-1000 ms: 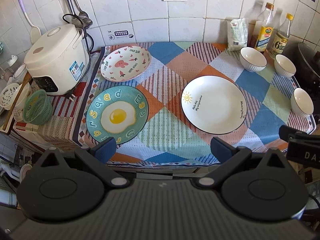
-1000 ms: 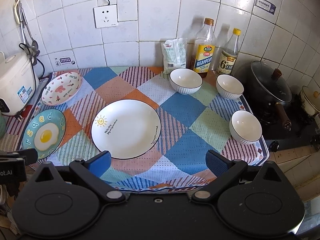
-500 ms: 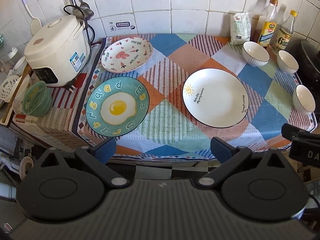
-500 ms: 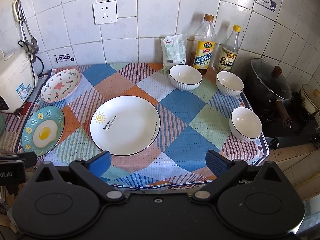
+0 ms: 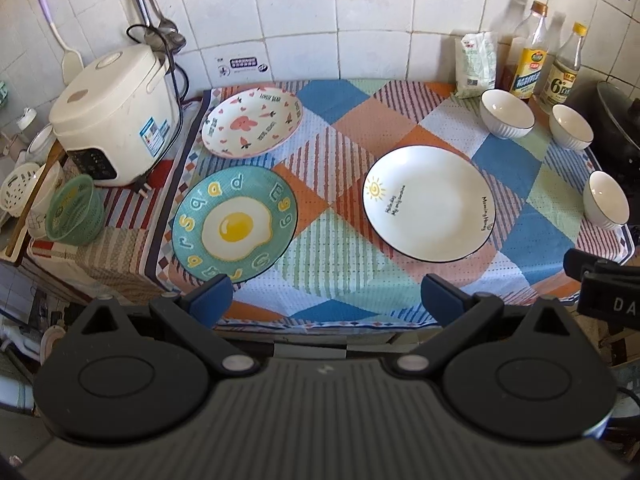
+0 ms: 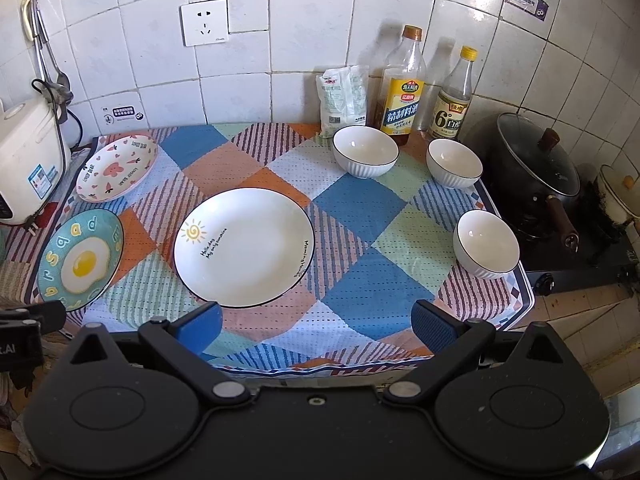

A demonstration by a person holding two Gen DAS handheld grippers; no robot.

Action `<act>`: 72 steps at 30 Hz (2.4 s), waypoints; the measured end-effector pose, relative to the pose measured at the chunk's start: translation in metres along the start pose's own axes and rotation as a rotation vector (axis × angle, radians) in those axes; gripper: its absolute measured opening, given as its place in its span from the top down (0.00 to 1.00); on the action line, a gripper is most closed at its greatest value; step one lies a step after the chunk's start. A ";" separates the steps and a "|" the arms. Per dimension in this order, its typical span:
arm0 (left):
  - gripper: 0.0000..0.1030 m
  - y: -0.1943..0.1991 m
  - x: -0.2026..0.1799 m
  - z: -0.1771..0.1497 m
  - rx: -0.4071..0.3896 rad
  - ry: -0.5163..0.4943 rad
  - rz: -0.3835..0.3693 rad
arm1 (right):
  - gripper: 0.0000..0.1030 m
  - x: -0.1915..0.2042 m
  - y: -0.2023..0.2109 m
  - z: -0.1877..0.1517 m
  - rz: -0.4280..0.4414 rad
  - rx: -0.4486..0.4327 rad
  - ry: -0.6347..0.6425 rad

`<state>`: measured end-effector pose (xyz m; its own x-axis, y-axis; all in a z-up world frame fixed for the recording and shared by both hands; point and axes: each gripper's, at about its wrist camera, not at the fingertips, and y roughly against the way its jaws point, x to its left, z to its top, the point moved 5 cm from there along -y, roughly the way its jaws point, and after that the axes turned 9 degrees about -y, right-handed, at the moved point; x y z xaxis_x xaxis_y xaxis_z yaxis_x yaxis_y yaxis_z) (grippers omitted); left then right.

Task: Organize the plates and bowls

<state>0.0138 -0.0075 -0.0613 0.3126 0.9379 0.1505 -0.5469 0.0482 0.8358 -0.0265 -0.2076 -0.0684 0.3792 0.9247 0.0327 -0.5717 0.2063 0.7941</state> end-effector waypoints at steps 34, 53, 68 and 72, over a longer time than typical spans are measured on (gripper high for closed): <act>0.03 -0.081 -0.017 0.022 0.027 -0.071 -0.129 | 0.01 -0.020 -0.030 0.027 0.226 -0.297 -0.022; 0.33 -0.212 -0.043 0.067 0.045 -0.038 -0.253 | 0.27 -0.016 -0.194 0.029 0.357 -0.213 -0.033; 0.78 -0.266 -0.031 0.059 0.120 -0.029 -0.201 | 0.87 -0.027 -0.247 0.016 0.412 0.021 -0.130; 0.84 -0.266 -0.034 0.057 0.097 -0.069 -0.219 | 0.87 -0.028 -0.248 0.019 0.428 0.042 -0.125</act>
<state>0.1930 -0.0722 -0.2588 0.4699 0.8827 -0.0072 -0.3842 0.2119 0.8986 0.1181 -0.2906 -0.2550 0.2017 0.8775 0.4351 -0.6671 -0.2022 0.7170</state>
